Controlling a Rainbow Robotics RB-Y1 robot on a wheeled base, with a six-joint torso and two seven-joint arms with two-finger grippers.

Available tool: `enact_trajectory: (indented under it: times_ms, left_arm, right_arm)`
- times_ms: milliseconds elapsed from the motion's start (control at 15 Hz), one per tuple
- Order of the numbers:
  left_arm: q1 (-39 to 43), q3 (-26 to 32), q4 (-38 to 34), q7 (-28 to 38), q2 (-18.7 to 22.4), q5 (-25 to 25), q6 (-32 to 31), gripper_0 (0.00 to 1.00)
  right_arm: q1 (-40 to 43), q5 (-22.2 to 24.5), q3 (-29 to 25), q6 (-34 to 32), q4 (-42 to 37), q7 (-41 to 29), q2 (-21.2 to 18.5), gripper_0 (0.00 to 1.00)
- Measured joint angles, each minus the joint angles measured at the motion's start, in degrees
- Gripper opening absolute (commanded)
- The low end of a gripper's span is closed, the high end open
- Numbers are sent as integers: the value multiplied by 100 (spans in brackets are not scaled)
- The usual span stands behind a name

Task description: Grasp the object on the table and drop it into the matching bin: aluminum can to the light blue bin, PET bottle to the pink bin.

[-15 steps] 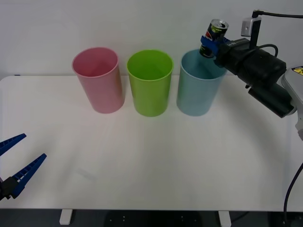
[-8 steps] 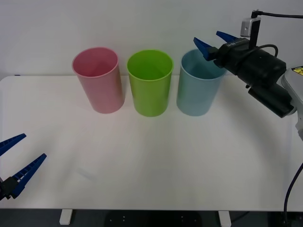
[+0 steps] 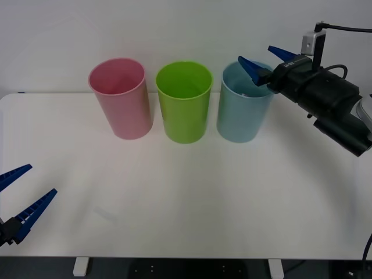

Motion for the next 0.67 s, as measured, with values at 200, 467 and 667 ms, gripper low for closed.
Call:
enact_trajectory:
  times_ms: [200,467,667]
  left_arm:
    - [0,0,0,0,0,0,0,100]
    - [0,0,0,0,0,0,0,100]
    - [0,0,0,0,0,0,0,100]
  right_arm:
    - [646,-205,-16,0,-730,48,-214,100]
    - [1676,-602,-21,-6,-1743,226,-684,100]
    - [2423,-928,-39,-47,-2224,978,-932,100]
